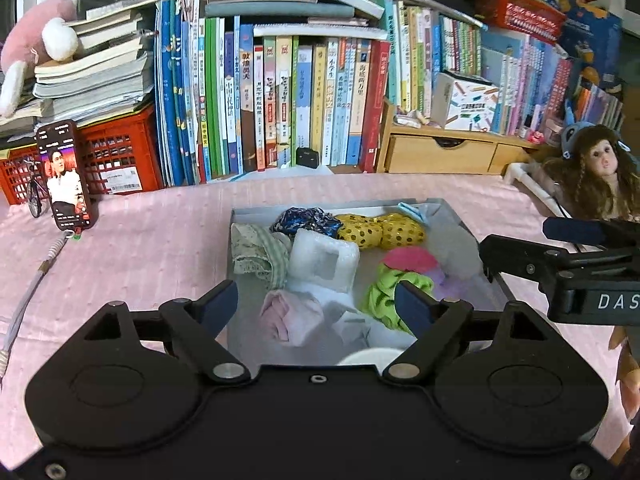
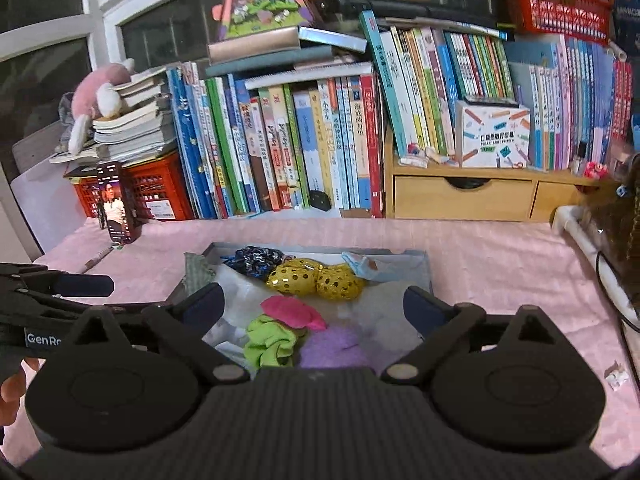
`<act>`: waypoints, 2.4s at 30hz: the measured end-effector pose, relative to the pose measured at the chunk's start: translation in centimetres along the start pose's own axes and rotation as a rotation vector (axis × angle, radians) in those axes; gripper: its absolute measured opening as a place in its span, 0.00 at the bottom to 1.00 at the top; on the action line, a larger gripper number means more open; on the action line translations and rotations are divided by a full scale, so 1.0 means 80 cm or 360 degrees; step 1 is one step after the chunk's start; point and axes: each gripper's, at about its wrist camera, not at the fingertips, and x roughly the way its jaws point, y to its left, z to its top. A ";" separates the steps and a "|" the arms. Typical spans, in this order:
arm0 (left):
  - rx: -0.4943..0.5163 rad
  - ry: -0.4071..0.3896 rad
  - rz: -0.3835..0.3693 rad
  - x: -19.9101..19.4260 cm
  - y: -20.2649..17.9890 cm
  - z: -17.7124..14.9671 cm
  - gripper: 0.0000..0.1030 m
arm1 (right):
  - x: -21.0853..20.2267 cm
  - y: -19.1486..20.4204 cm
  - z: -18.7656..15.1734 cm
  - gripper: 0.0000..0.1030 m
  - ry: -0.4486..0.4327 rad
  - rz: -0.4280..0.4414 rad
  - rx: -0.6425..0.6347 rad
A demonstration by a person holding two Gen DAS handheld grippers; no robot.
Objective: Organize books
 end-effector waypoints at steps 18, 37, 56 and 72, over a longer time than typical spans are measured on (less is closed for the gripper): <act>0.0035 -0.0177 -0.0051 -0.058 -0.008 -0.052 0.91 | -0.058 0.019 -0.045 1.00 -0.0205 -0.0088 -0.0152; 0.0031 -0.0241 -0.0055 -0.079 -0.013 -0.085 0.96 | -0.080 0.021 -0.075 1.00 -0.0290 -0.0112 -0.0170; 0.0054 -0.0316 0.0040 -0.105 -0.017 -0.144 0.96 | -0.113 0.021 -0.119 1.00 -0.0415 -0.0166 -0.0128; -0.0042 -0.0229 0.0122 -0.076 -0.008 -0.211 0.96 | -0.085 0.017 -0.186 1.00 -0.0210 -0.0200 -0.0085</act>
